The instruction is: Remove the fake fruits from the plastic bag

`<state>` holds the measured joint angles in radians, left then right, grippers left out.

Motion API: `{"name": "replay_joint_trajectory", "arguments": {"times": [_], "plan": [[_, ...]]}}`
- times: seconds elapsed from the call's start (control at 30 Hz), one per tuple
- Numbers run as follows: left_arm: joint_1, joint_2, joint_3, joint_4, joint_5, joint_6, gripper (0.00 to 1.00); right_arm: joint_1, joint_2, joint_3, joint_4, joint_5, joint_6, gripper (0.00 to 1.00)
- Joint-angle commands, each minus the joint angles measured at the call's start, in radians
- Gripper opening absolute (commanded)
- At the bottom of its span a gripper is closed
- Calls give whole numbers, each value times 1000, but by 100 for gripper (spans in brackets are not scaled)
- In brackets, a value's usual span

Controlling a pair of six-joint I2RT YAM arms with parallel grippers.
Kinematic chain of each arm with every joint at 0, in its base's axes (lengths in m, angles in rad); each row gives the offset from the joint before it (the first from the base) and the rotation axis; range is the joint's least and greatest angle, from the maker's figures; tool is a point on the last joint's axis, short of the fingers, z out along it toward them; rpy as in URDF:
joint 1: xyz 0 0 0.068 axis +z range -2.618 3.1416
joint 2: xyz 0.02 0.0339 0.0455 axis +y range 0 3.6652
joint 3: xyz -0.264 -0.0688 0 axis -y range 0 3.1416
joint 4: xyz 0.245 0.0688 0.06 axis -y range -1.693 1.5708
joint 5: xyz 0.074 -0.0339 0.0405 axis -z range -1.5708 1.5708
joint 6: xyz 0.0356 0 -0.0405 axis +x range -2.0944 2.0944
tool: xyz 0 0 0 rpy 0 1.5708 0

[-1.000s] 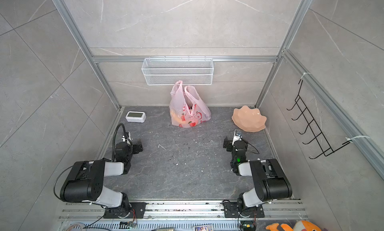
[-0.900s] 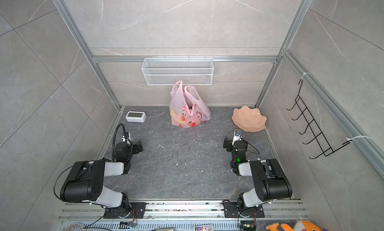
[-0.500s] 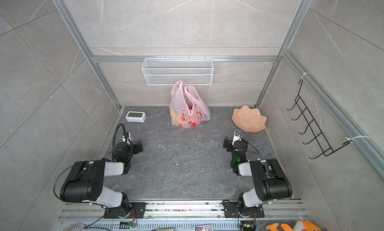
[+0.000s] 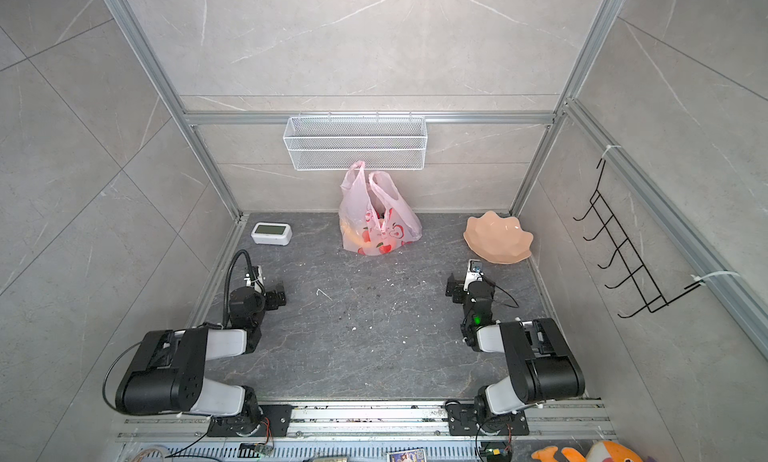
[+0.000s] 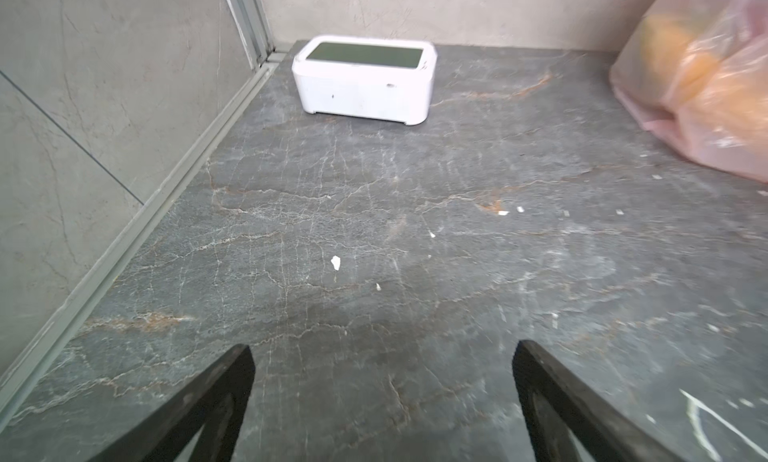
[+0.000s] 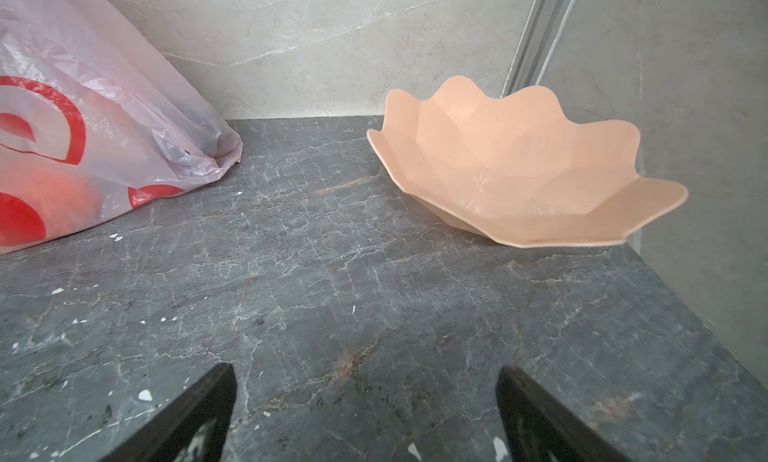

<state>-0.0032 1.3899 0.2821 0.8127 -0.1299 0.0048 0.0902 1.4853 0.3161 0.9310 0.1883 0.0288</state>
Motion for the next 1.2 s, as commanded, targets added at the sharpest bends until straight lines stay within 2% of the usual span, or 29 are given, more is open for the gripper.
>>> {"name": "replay_joint_trajectory", "arguments": {"times": [0.0,0.13,0.23,0.33,0.43,0.47,0.53,0.57,0.6,0.63,0.73,0.8,0.87,1.0,1.17], "plan": [[-41,-174,8,-96,-46,12,100,17,-91,-38,6,-20,-25,100],[-82,-387,5,-256,-75,-106,100,41,-217,-60,-58,-2,-38,100],[-86,-520,47,-422,-110,-309,100,56,-359,-66,-136,-5,-30,100],[-84,-602,162,-693,-189,-584,100,55,-556,-79,-245,-88,42,100],[-86,-619,194,-673,-23,-629,100,57,-743,-18,-484,-34,255,100],[-86,-623,187,-638,22,-682,100,56,-799,25,-606,-23,317,100],[-85,-633,181,-652,45,-833,100,56,-865,105,-795,-30,365,100],[-84,-634,171,-611,75,-837,100,56,-882,141,-869,-31,374,100],[-84,-621,168,-527,146,-789,100,56,-894,174,-949,-16,406,100],[-86,-594,187,-512,196,-738,100,55,-903,192,-999,-7,427,100],[-98,-463,335,-630,274,-641,100,55,-940,162,-1019,-19,486,100],[-141,-373,413,-648,293,-609,100,55,-958,116,-995,-53,524,100],[-242,-275,524,-685,243,-533,100,56,-951,85,-950,-115,532,100],[-435,-37,839,-891,148,-354,100,56,-913,119,-995,-135,514,100],[-549,232,1213,-1064,-24,-281,100,56,-927,112,-998,-129,525,100]]}}
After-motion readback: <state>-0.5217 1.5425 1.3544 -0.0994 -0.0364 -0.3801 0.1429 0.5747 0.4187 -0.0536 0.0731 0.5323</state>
